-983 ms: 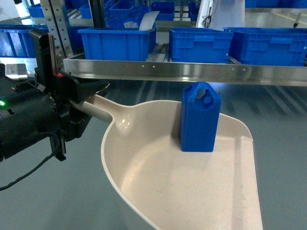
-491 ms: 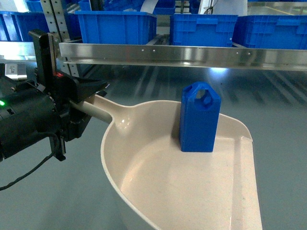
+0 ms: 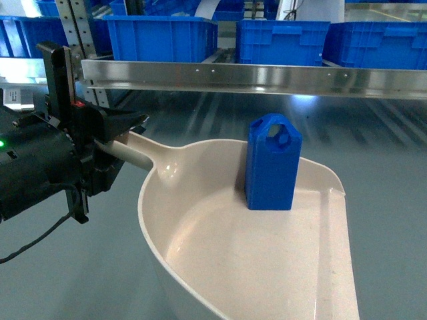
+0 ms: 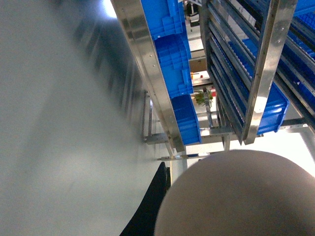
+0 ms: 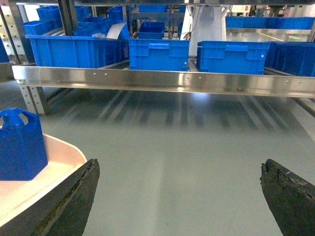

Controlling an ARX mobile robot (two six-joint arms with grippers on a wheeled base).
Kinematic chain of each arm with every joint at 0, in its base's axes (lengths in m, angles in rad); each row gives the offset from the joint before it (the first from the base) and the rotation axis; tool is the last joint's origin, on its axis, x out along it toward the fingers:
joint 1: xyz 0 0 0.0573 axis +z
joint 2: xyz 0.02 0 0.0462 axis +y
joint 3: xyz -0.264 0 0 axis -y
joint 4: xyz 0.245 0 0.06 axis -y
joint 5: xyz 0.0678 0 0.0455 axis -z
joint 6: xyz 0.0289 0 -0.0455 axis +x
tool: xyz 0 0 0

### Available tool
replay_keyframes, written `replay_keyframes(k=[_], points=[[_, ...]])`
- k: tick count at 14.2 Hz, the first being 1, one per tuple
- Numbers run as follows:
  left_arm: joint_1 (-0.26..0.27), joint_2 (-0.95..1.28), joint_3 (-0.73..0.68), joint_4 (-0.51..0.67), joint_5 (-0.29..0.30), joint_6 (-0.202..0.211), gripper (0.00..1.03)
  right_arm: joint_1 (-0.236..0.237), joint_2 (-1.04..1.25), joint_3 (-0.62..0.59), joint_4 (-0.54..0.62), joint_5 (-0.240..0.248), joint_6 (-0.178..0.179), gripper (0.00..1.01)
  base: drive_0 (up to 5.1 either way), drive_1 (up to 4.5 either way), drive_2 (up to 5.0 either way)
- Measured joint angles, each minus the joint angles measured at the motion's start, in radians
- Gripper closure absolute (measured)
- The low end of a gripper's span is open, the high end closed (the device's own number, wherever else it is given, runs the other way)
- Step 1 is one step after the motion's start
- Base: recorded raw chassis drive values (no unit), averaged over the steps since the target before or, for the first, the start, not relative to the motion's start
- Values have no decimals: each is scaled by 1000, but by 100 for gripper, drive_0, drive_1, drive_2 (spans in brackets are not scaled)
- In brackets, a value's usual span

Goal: Place part in tray to right shelf

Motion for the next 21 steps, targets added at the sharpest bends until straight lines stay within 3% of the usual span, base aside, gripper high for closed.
replay_keyframes(k=[6,21], points=[[-2,0,0,0,5,-1,90,0,0,0,0,0,0,3,0,0,0],[-4,0,0,0,6,0,90,0,0,0,1,0,0,3,408,6,-452]])
